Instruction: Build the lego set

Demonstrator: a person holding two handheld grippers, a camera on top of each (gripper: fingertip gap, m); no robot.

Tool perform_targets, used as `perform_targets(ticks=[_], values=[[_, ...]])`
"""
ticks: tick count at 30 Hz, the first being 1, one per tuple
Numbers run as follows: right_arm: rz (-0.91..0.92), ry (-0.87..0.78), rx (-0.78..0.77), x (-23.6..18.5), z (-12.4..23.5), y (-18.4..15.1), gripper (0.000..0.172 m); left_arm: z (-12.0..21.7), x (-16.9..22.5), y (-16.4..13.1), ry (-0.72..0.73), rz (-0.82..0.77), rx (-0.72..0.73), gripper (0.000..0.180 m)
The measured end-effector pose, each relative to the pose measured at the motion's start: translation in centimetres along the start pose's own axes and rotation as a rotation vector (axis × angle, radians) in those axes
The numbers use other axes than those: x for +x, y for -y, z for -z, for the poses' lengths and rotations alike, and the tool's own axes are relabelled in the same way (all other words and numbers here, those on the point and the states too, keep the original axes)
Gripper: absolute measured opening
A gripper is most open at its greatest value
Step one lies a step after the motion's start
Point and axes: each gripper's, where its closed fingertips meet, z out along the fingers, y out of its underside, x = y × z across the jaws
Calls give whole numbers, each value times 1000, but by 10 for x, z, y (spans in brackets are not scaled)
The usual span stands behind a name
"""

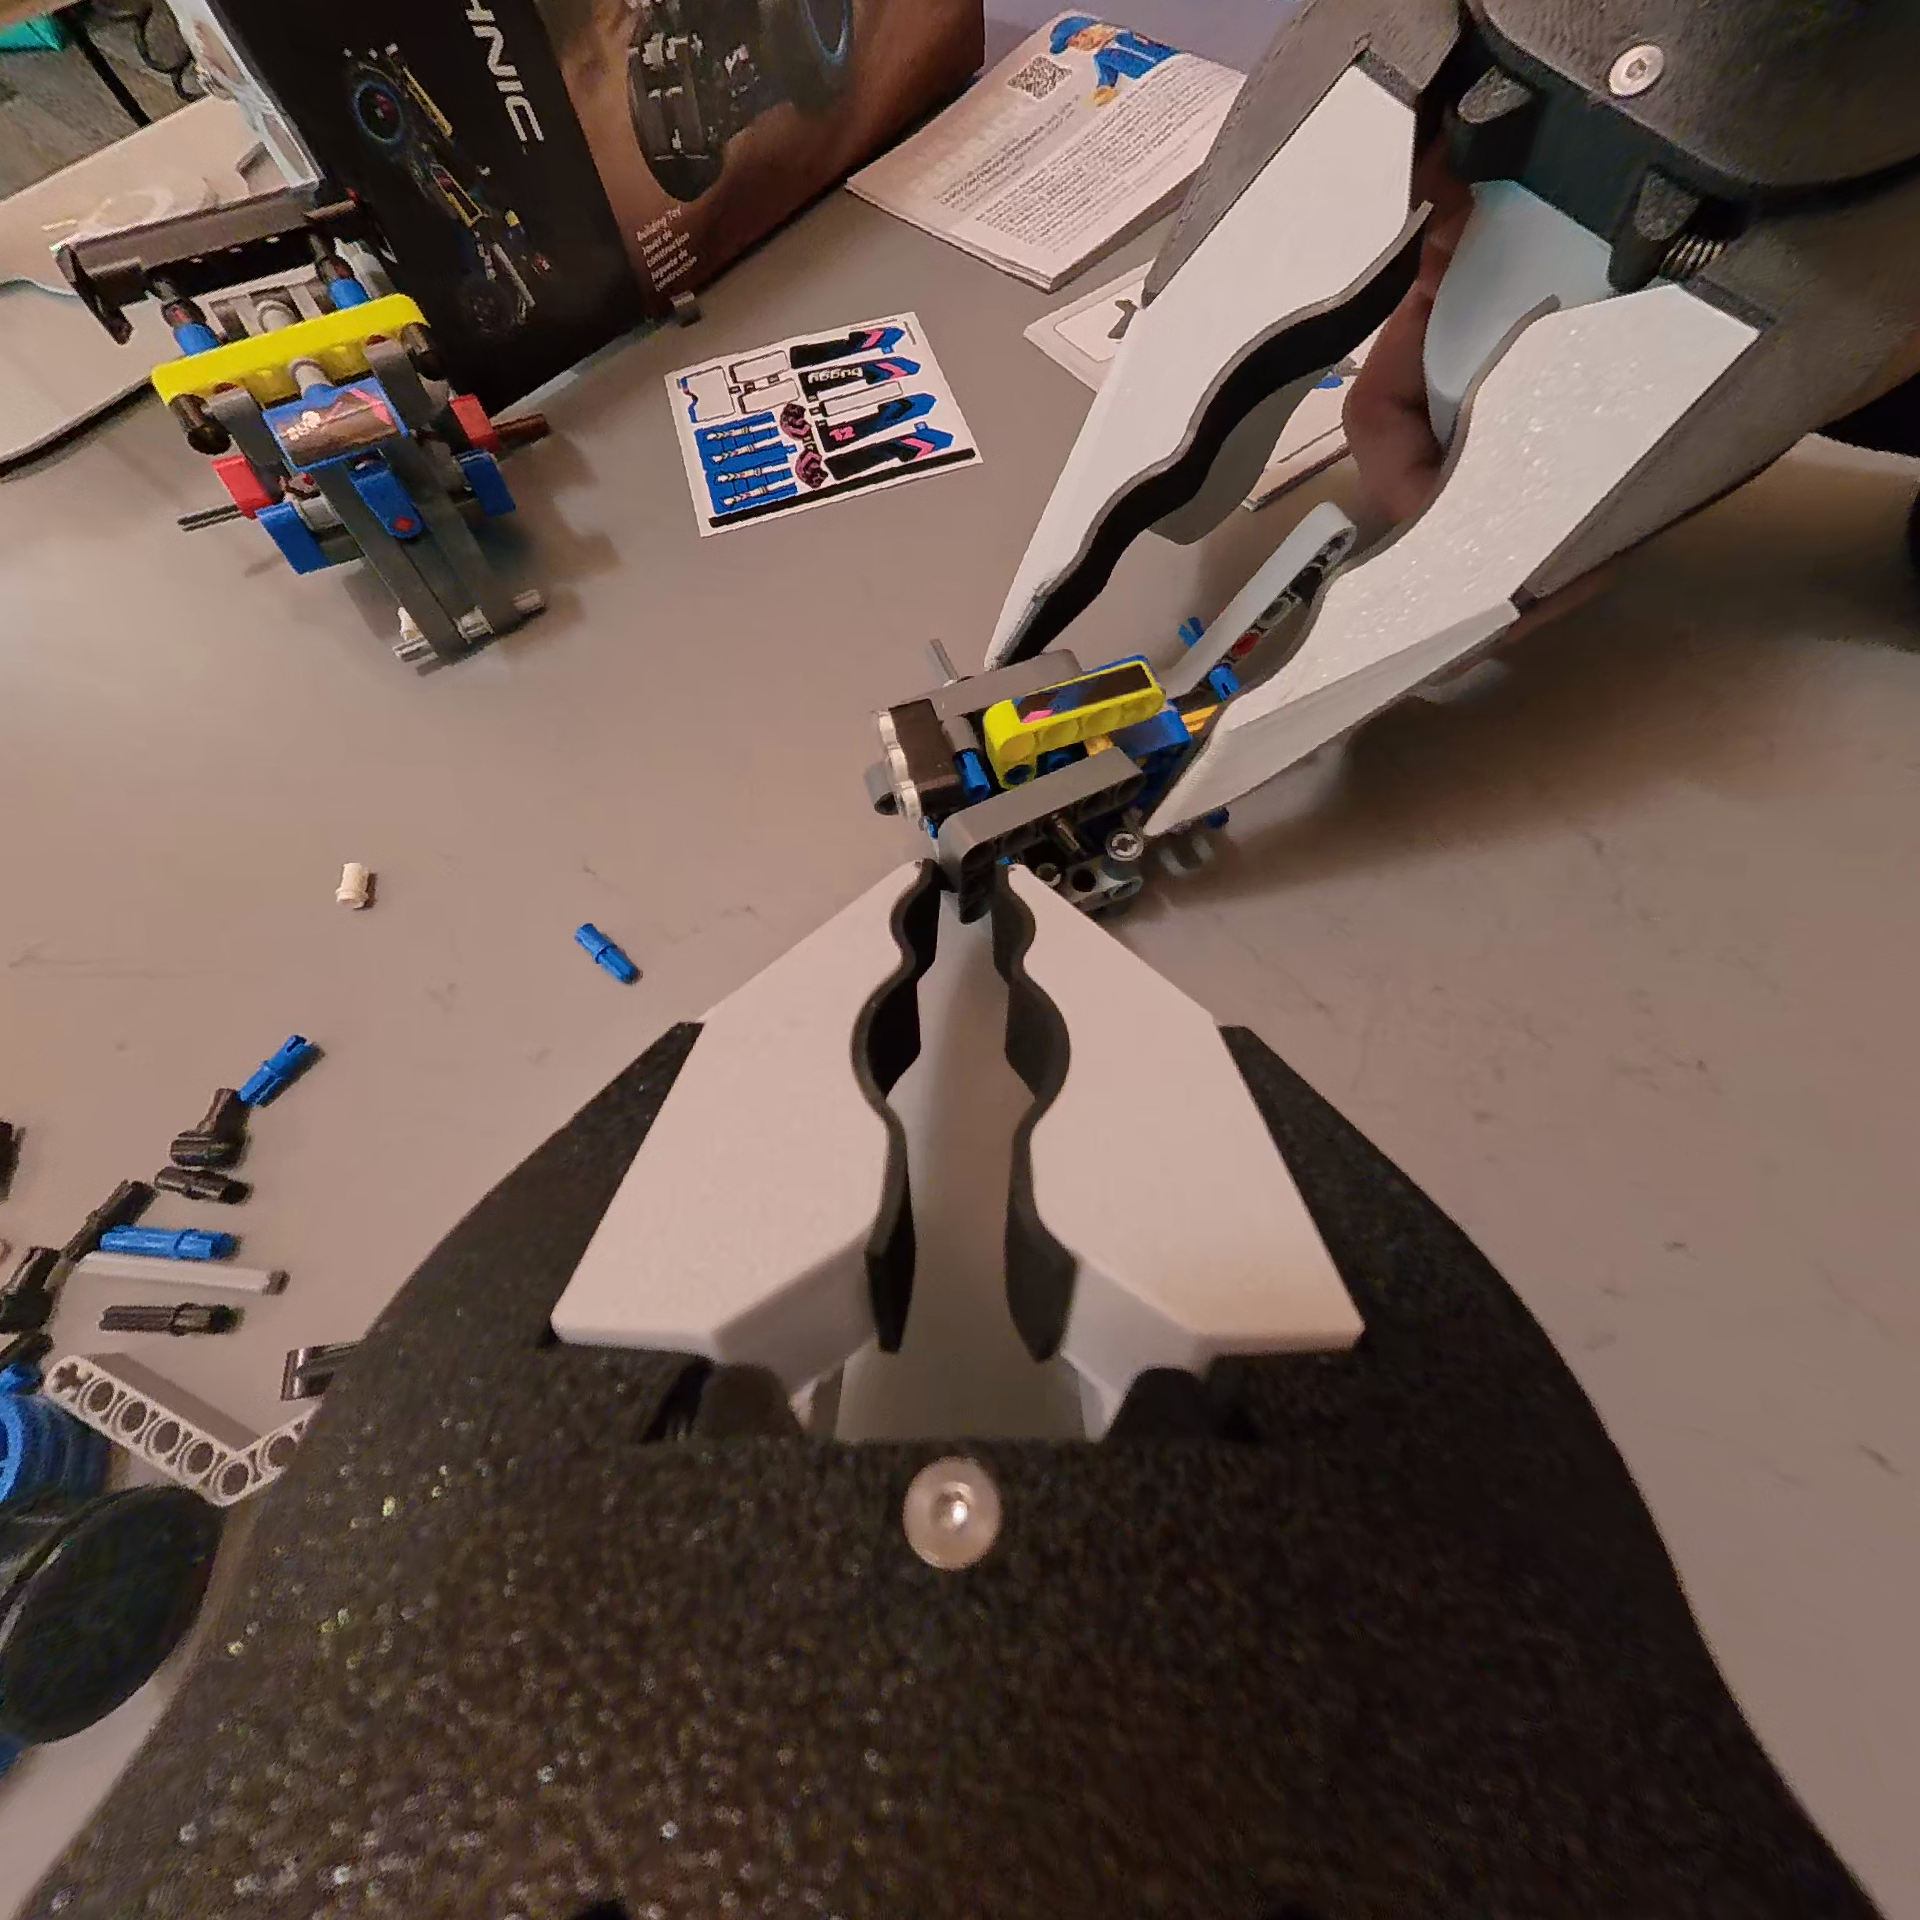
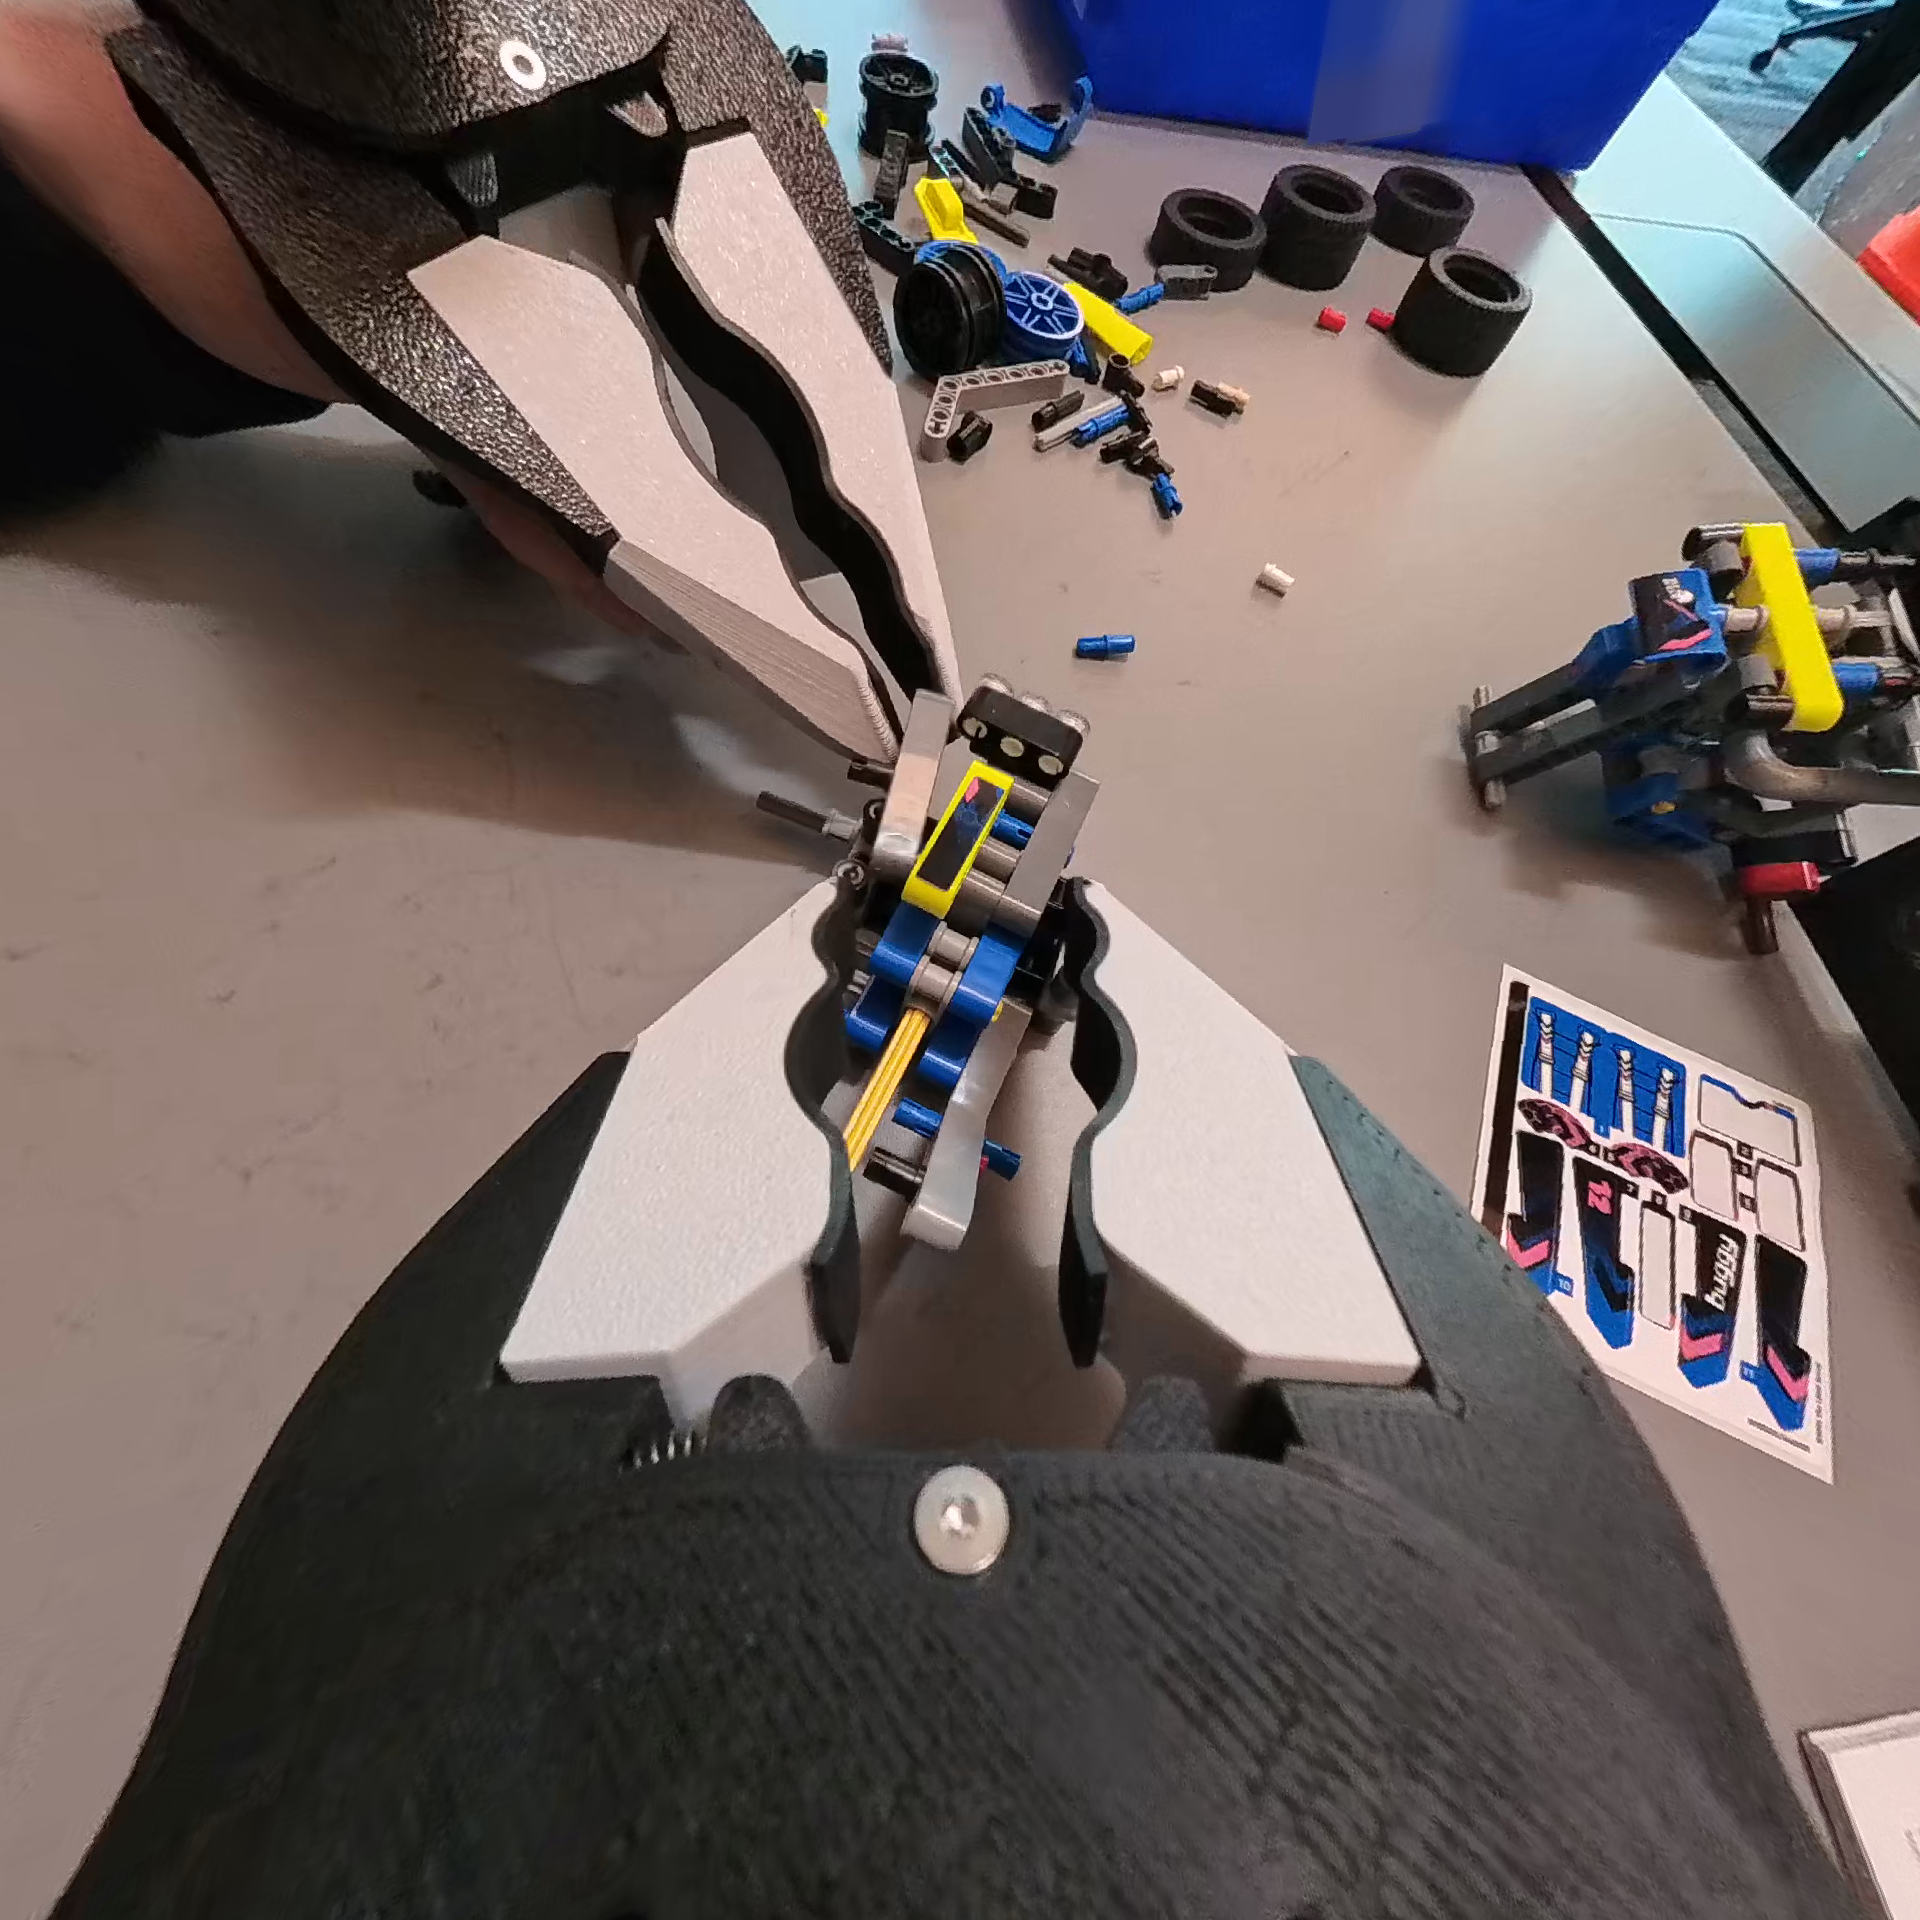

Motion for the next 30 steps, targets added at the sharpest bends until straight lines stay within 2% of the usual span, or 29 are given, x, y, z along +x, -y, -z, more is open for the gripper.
perform_targets(ticks=[16, 19, 21, 30], values=[[-75, -17, 18, 5, -3, 3, 34, -2, -5, 3, 7, -34, 10, 7], [-147, 24, 41, 2, -1, 6, 38, -3, -4, 3, 12, -49, 10, 7], [-184, 29, 35, 4, 0, 4, 35, -3, -4, 3, 15, -52, 10, 7], [-182, -7, 16, 7, -4, 3, 33, -5, -6, 5, 29, -67, 13, 7]])
